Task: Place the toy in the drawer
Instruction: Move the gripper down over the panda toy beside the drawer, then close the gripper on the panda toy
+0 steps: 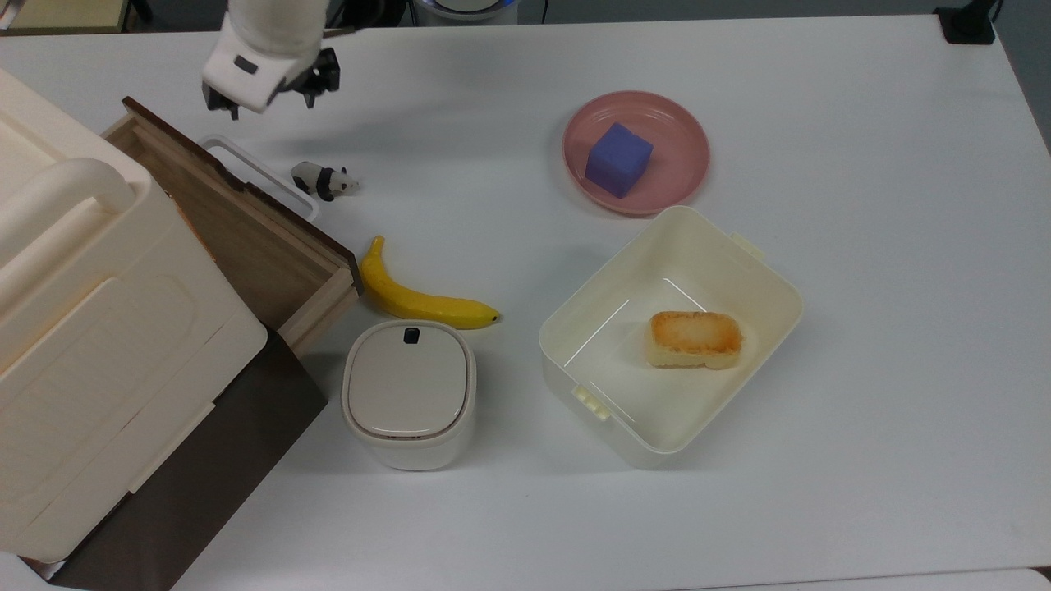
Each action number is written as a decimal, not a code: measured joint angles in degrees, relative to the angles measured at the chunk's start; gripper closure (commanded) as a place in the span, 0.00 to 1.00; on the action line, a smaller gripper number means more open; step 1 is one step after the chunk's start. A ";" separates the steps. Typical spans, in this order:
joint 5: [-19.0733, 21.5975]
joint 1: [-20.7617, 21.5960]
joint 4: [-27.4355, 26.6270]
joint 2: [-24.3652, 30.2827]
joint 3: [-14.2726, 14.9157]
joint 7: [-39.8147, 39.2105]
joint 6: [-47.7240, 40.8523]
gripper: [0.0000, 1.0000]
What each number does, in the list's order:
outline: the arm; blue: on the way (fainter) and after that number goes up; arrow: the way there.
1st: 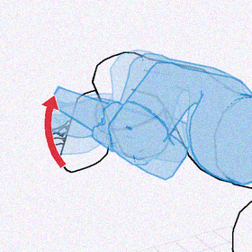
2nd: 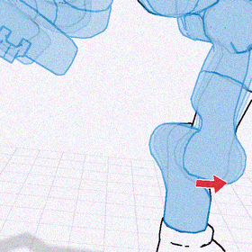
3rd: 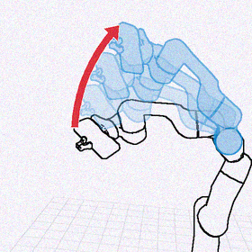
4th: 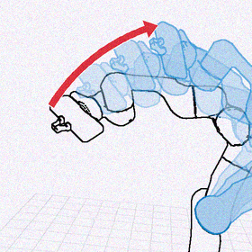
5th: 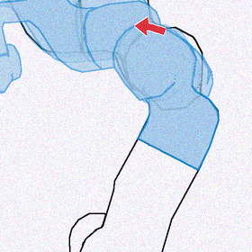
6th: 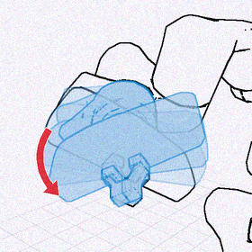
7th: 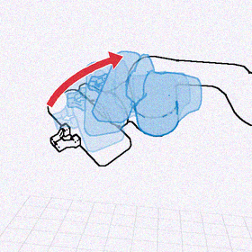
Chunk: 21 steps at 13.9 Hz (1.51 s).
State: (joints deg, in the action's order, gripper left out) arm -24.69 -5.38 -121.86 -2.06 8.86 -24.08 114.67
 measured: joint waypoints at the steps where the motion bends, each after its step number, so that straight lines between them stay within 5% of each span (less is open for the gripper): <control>1: -0.40 0.81 -0.03 -0.93 -0.08 1.52 0.90 0.04; 10: -3.28 3.91 3.13 -9.33 -2.79 14.03 2.57 0.03; 12: -3.87 3.88 4.68 -10.76 -2.73 14.34 2.57 0.09; 18: -4.27 3.76 5.13 -12.25 -2.71 14.72 2.57 0.61; 19: -4.45 3.76 5.14 -12.43 -2.71 14.97 2.57 0.72; 20: -5.16 3.76 5.41 -12.40 -2.70 15.38 2.57 0.93; 21: -5.17 3.75 5.55 -12.44 -2.70 15.47 2.57 1.00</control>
State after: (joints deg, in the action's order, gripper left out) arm -29.87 -1.63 -116.31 -14.50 6.17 -8.61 117.24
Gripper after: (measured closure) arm 0.590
